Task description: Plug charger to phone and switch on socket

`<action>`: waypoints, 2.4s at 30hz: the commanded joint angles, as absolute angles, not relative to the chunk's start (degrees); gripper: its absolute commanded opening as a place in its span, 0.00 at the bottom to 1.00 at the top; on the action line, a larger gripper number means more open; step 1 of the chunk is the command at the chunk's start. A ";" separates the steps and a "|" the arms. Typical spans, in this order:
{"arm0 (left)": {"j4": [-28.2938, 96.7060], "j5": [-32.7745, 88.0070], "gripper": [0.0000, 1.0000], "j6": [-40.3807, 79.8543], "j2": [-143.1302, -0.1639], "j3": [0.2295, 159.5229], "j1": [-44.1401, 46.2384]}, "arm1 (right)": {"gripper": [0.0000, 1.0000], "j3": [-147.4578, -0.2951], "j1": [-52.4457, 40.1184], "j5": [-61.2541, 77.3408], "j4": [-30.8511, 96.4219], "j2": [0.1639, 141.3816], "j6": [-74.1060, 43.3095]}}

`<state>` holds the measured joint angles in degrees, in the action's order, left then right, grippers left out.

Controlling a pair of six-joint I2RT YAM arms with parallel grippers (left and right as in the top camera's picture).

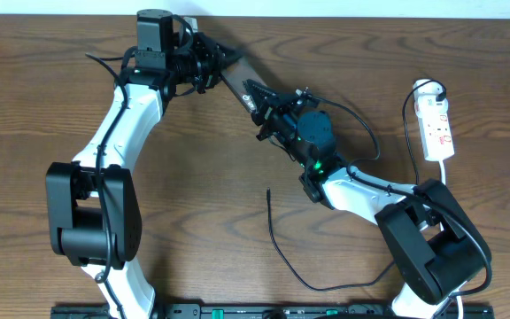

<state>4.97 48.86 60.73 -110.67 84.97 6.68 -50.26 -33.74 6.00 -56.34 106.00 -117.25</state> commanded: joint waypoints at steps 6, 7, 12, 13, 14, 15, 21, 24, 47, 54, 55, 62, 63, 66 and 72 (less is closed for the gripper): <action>4.23 50.30 0.07 60.23 -108.97 85.71 6.85 | 0.01 -50.96 -34.98 6.44 -55.53 105.65 -117.38; 4.23 50.30 0.07 60.20 -108.97 85.71 6.85 | 0.02 -50.96 -35.00 6.44 -55.53 105.65 -117.38; 4.36 50.33 0.07 59.57 -108.97 85.71 6.90 | 0.02 -50.96 -35.35 6.33 -55.46 105.65 -117.36; 4.43 50.33 0.07 59.57 -108.97 85.71 6.96 | 0.02 -50.96 -35.35 6.31 -55.33 105.65 -117.38; 4.43 50.33 0.07 59.55 -108.97 85.71 7.07 | 0.02 -50.96 -35.35 6.31 -55.09 105.65 -117.38; 4.43 50.33 0.07 59.02 -108.97 85.71 7.22 | 0.02 -50.96 -35.35 6.33 -54.65 105.65 -117.38; 4.43 50.76 0.07 58.92 -108.97 85.71 7.42 | 0.27 -50.96 -35.35 6.39 -55.48 105.65 -117.40; 4.43 51.42 0.07 58.76 -108.97 85.71 7.42 | 0.73 -50.96 -35.29 6.39 -56.49 105.65 -117.38; 7.16 64.27 0.07 58.83 -108.97 85.71 -12.29 | 0.99 -50.89 -27.35 26.33 -57.17 105.65 -106.85; 4.16 84.25 0.08 54.94 -108.97 85.71 -18.33 | 0.89 -50.89 -22.94 40.84 -57.36 105.65 -78.87; 3.49 86.63 0.07 54.13 -108.97 85.71 -18.52 | 0.88 -50.94 -22.44 42.22 -57.30 105.65 -78.72; 4.14 90.13 0.07 50.13 -108.90 85.71 -18.87 | 0.99 -58.46 -17.54 60.80 -48.40 105.65 -72.79; 4.14 90.13 0.07 49.08 -108.90 85.71 -18.76 | 0.99 -60.90 -17.21 64.16 -43.64 105.65 -69.60; 4.16 90.13 0.07 45.71 -108.90 85.71 -18.28 | 0.99 -66.54 -17.30 68.20 -30.96 105.65 -61.95; 4.16 90.13 0.07 42.17 -108.90 85.71 -17.26 | 0.99 -73.89 -18.28 63.83 -10.20 105.65 -51.62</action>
